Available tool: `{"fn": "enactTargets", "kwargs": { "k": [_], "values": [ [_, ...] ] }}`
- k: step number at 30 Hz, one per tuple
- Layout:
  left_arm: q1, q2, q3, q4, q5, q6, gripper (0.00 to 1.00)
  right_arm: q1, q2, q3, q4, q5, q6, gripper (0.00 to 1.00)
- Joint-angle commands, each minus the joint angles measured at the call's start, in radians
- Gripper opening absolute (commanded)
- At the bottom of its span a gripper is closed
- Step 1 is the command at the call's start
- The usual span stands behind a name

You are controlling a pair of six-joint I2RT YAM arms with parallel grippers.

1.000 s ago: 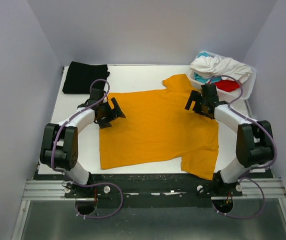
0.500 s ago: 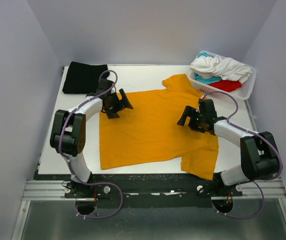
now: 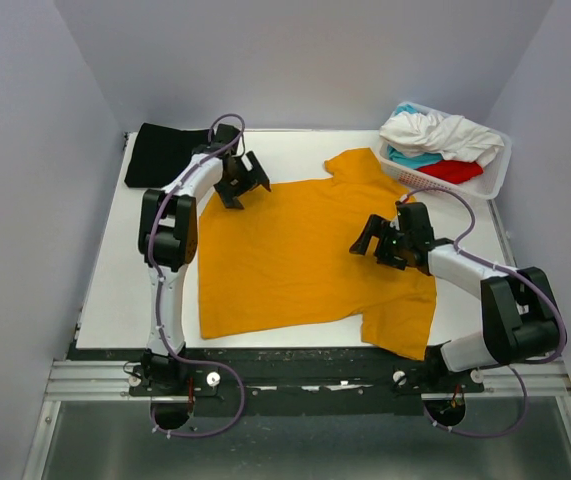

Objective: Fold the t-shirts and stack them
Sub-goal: Flatten out the tshirt

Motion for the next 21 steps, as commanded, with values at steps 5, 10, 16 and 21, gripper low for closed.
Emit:
{"fn": "enactTargets", "kwargs": {
  "k": [5,10,16,21],
  "values": [
    [-0.004,0.219,0.448,-0.313,-0.100,-0.010,0.98,0.018,0.000,-0.011,0.004,-0.035,0.032,1.00],
    [-0.002,0.222,0.457,-0.226,-0.026,0.002,0.99,0.026,0.002,0.000,0.016,-0.052,0.015,1.00],
    [-0.018,0.084,0.357,-0.146,-0.062,0.070,0.99,0.093,-0.035,0.026,-0.026,0.025,-0.059,1.00],
    [-0.067,-0.168,0.050,-0.070,-0.124,0.117,0.98,0.171,-0.087,0.023,-0.074,0.094,-0.053,1.00]
  ]
}}
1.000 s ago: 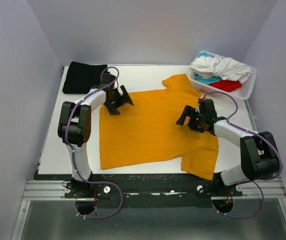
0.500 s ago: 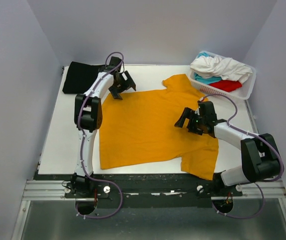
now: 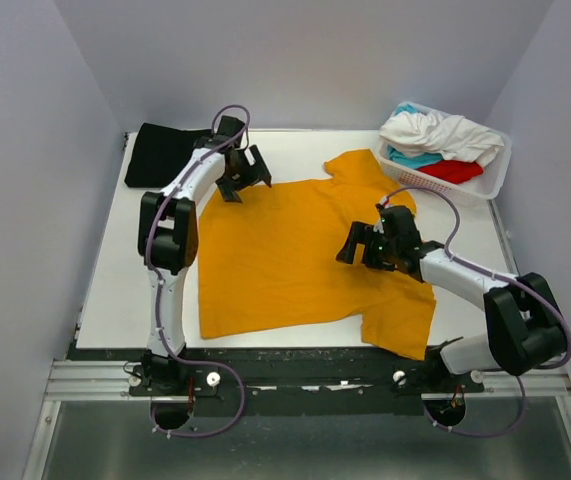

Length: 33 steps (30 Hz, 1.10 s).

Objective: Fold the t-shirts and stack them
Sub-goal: Flatten out the tshirt

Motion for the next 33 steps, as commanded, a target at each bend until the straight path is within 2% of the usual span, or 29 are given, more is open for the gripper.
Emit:
{"fn": "enactTargets", "kwargs": {
  "k": [1,4,7,12,15,17,19,22,25,28,33],
  "values": [
    [-0.060,-0.320,-0.272,0.106,-0.065,0.064,0.98,0.048,-0.070,0.013,-0.075,0.095,0.001,1.00],
    [-0.112,-0.520,-0.544,0.182,-0.100,0.037,0.98,0.052,-0.110,-0.014,-0.110,0.158,0.019,1.00],
    [-0.169,-0.679,-0.789,0.191,-0.147,-0.021,0.98,0.071,-0.135,-0.009,-0.142,0.176,0.007,1.00],
    [-0.249,-0.920,-1.080,0.173,-0.212,-0.110,0.99,0.098,-0.159,0.025,-0.235,0.367,0.024,1.00],
    [-0.266,-1.053,-1.237,0.185,-0.215,-0.174,0.99,0.137,-0.140,0.067,-0.187,0.314,-0.004,1.00],
    [-0.268,-1.122,-1.321,0.203,-0.220,-0.198,0.99,0.173,-0.078,0.103,-0.112,0.222,-0.008,1.00],
    [-0.267,-1.170,-1.384,0.231,-0.217,-0.203,0.99,0.228,0.014,0.161,-0.069,0.207,-0.008,1.00],
    [-0.263,-1.179,-1.453,0.321,-0.184,-0.210,0.99,0.282,0.183,0.278,-0.027,0.203,-0.006,1.00],
    [-0.244,-1.111,-1.473,0.405,-0.101,-0.215,0.99,0.302,0.350,0.392,0.006,0.159,0.015,1.00],
    [-0.195,-1.020,-1.463,0.456,-0.060,-0.205,0.99,0.321,0.440,0.448,0.024,0.157,0.012,1.00],
    [-0.095,-0.877,-1.370,0.439,-0.028,-0.168,0.98,0.322,0.554,0.499,0.031,0.133,0.038,1.00]
  ]
}}
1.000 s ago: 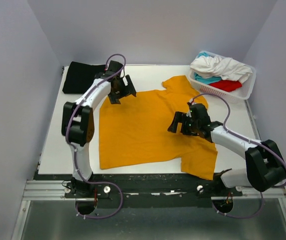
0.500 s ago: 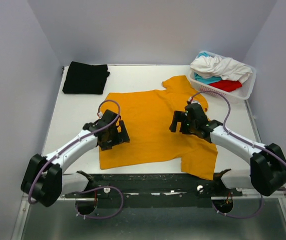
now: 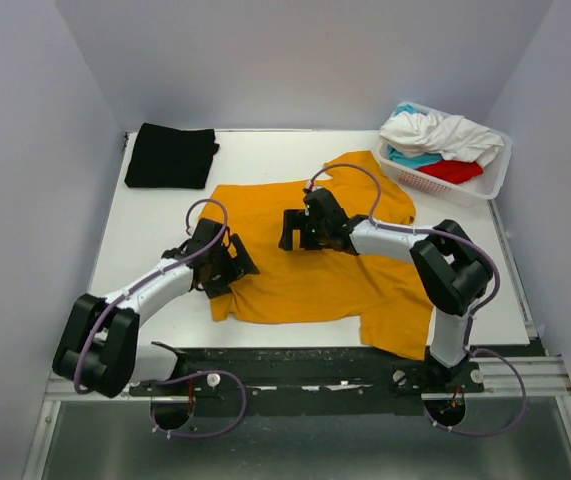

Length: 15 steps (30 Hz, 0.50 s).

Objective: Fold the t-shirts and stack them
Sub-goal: Flatten out the tshirt

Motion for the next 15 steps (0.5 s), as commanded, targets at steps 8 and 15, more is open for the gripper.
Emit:
{"fn": "enactTargets", "kwargs": {
  "k": [8,15],
  "values": [
    [0.098,0.307,0.284,-0.152,-0.007,0.086,0.99,0.006,0.232,0.184,0.000,0.063,0.075,1.00],
    [0.118,0.318,0.445,-0.400,-0.289,0.142,0.99,0.007,0.190,0.214,-0.012,0.160,0.080,1.00]
  ]
}}
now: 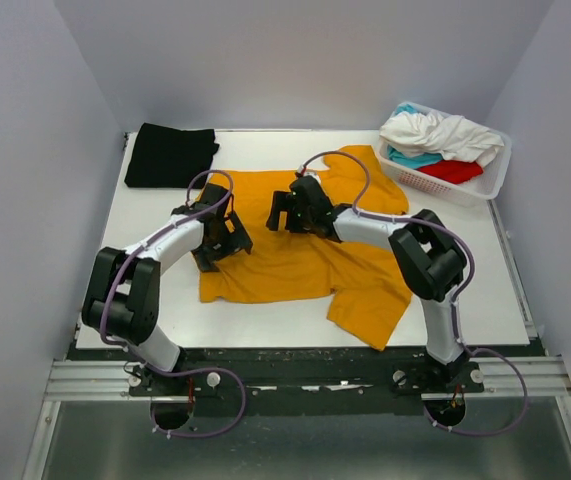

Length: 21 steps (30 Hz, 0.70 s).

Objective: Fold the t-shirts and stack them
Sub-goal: Flatten out the tshirt

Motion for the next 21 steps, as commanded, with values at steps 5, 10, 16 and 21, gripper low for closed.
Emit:
{"fn": "enactTargets", "kwargs": {
  "k": [5,10,16,21],
  "values": [
    [0.098,0.019,0.053,-0.141,-0.190,0.091,0.98,0.005,-0.188,-0.130,-0.086,0.142,-0.025,1.00],
    [0.130,-0.022,0.056,-0.143,-0.197,0.098,0.99,0.005,-0.387,-0.218,-0.143,0.123,-0.093,1.00],
    [0.117,-0.299,-0.078,-0.121,-0.120,0.053,0.99,0.004,-0.667,-0.456,-0.119,0.229,0.035,1.00],
    [0.071,-0.484,-0.285,-0.200,-0.146,-0.083,0.99,0.004,-0.828,-0.593,-0.114,0.213,0.044,1.00]
  ]
}}
